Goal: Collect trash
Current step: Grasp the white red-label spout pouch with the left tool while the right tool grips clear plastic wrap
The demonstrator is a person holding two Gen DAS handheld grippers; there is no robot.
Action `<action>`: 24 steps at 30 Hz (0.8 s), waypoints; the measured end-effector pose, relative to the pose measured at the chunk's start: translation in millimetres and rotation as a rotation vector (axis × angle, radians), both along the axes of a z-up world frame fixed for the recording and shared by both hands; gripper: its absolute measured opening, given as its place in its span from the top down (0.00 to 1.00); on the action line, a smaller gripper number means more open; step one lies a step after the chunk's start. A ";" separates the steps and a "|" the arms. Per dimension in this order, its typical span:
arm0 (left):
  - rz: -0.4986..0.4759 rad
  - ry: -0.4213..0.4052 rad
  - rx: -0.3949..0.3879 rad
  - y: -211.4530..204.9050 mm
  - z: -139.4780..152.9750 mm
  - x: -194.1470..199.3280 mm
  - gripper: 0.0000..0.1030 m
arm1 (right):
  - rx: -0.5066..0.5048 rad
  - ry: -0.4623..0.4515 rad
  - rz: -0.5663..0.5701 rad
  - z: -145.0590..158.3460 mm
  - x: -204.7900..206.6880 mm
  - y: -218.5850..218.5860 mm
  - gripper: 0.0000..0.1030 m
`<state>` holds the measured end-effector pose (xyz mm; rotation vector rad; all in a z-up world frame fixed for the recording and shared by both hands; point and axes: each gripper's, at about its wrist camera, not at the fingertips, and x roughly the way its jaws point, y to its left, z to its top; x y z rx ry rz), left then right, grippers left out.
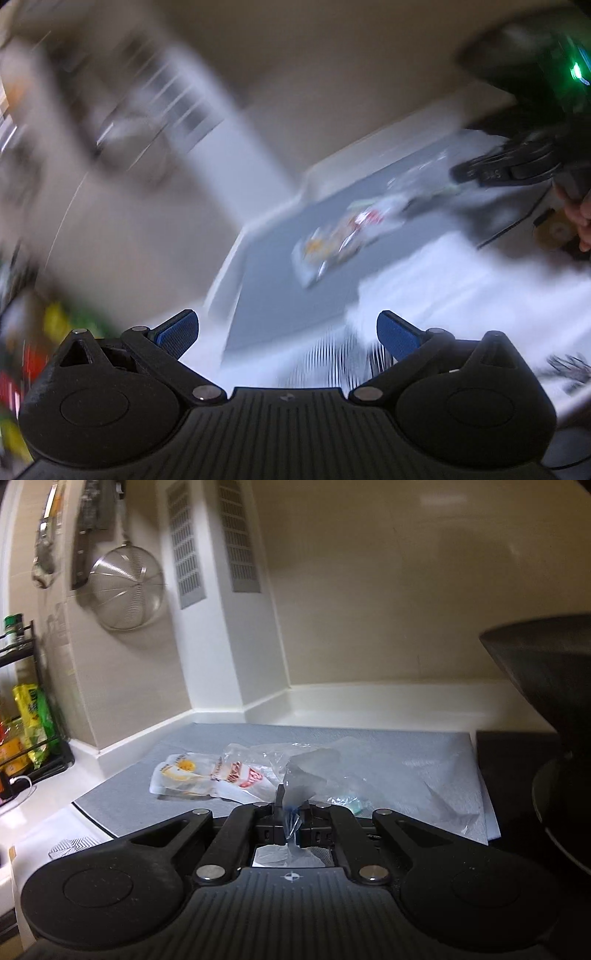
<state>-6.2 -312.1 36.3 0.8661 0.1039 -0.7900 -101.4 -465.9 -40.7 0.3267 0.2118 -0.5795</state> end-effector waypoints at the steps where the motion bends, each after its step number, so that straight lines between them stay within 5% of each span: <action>1: -0.043 -0.023 0.027 -16.7 -1.1 5.3 0.00 | 0.011 0.000 0.002 -0.8 -0.7 -0.9 0.97; 4: -0.102 0.008 0.071 -62.4 -1.1 30.2 0.00 | 0.031 -0.003 0.001 -2.3 0.1 -4.4 0.97; 12: -0.032 0.368 -0.015 -144.3 3.1 102.6 0.00 | 0.087 -0.010 0.009 -6.4 0.5 -10.5 0.97; 19: -0.183 0.258 0.194 -181.1 -21.5 109.3 0.00 | 0.170 -0.016 0.011 -10.0 1.8 -20.1 0.97; 24: -0.156 0.332 0.294 -205.7 -41.2 131.8 0.00 | 0.198 -0.016 0.010 -11.1 4.6 -23.7 0.97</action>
